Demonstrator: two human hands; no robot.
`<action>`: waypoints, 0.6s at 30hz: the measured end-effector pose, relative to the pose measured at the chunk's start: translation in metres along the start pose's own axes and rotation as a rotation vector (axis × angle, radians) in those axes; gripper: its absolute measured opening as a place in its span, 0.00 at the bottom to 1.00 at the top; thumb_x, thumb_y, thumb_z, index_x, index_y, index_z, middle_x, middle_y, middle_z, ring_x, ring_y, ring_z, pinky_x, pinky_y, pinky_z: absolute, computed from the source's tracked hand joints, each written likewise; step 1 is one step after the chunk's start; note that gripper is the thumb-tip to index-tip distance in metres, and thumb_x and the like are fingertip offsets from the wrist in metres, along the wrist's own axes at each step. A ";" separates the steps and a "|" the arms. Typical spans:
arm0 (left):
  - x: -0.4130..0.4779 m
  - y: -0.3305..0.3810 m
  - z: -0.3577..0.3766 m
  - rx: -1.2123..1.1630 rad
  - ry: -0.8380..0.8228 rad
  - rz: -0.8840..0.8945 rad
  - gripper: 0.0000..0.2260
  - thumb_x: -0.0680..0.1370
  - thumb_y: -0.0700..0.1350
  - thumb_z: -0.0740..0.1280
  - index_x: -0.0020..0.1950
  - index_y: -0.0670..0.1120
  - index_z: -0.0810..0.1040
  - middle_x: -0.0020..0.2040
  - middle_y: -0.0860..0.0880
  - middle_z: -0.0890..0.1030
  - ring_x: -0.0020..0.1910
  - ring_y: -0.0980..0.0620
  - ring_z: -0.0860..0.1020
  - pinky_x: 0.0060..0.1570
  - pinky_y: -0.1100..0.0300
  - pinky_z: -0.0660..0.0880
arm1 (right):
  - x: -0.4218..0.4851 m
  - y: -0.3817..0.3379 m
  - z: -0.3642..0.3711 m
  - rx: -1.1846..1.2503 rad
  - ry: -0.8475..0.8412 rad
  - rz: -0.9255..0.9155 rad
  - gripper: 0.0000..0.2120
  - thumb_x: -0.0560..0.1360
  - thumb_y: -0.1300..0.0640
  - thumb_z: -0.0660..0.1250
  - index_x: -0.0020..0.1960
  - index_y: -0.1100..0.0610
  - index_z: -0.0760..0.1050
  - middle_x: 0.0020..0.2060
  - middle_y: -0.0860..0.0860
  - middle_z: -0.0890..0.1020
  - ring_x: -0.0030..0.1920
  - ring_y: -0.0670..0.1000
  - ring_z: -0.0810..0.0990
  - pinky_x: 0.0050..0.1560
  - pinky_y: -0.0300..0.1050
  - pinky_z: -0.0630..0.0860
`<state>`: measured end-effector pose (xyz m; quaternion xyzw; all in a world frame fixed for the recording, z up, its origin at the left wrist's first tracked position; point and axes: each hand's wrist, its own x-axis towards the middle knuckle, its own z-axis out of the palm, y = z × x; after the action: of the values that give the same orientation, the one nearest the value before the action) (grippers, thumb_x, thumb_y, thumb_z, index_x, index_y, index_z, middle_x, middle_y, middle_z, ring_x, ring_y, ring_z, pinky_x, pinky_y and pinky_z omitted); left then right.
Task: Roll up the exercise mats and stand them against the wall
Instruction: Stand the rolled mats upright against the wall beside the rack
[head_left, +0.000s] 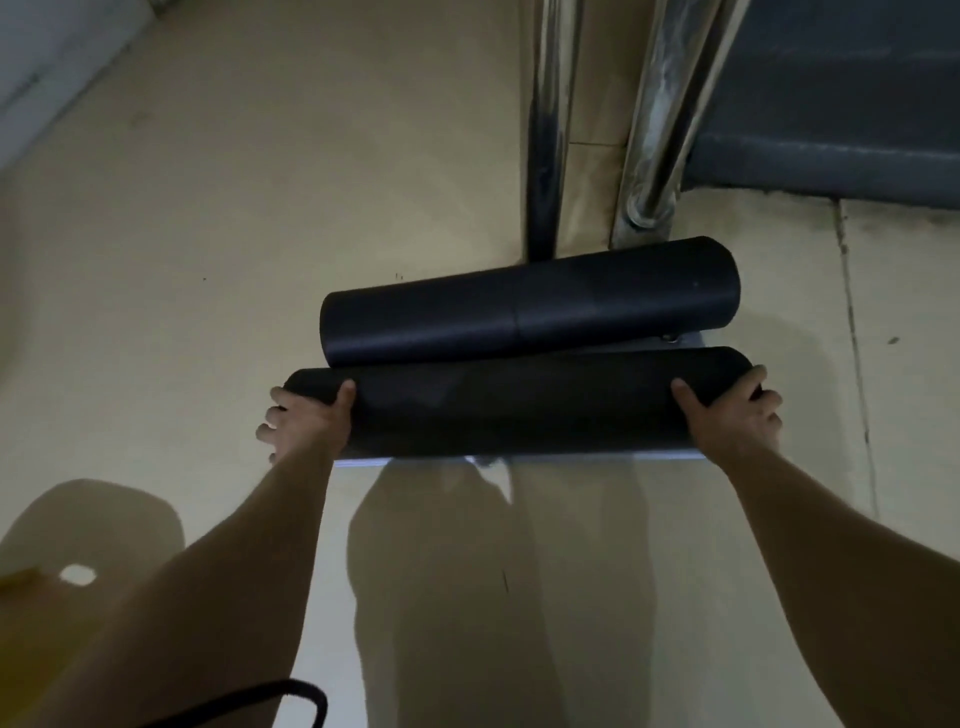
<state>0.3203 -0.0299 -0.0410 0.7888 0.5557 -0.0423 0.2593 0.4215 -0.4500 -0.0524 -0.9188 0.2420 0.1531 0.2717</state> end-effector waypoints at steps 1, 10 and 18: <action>0.004 -0.002 0.003 -0.036 -0.003 -0.014 0.45 0.75 0.66 0.69 0.78 0.40 0.54 0.74 0.35 0.64 0.72 0.31 0.64 0.69 0.38 0.64 | 0.004 0.002 0.002 0.000 0.014 -0.014 0.52 0.77 0.33 0.66 0.83 0.61 0.43 0.76 0.68 0.59 0.74 0.72 0.63 0.72 0.66 0.64; 0.014 -0.018 0.001 -0.047 -0.021 0.014 0.54 0.62 0.71 0.76 0.76 0.41 0.59 0.72 0.38 0.66 0.70 0.31 0.69 0.70 0.38 0.68 | -0.007 0.000 0.004 -0.164 -0.007 -0.160 0.66 0.61 0.28 0.78 0.82 0.42 0.37 0.72 0.65 0.58 0.68 0.71 0.63 0.68 0.67 0.69; 0.007 -0.009 0.004 0.254 0.023 0.300 0.55 0.68 0.63 0.77 0.82 0.47 0.45 0.79 0.35 0.52 0.77 0.30 0.54 0.75 0.35 0.58 | -0.007 0.008 0.013 -0.327 0.013 -0.205 0.70 0.56 0.26 0.79 0.81 0.41 0.36 0.75 0.66 0.53 0.72 0.72 0.60 0.70 0.70 0.68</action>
<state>0.3160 -0.0231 -0.0499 0.8895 0.4253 -0.0638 0.1546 0.4098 -0.4461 -0.0637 -0.9715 0.1207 0.1558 0.1315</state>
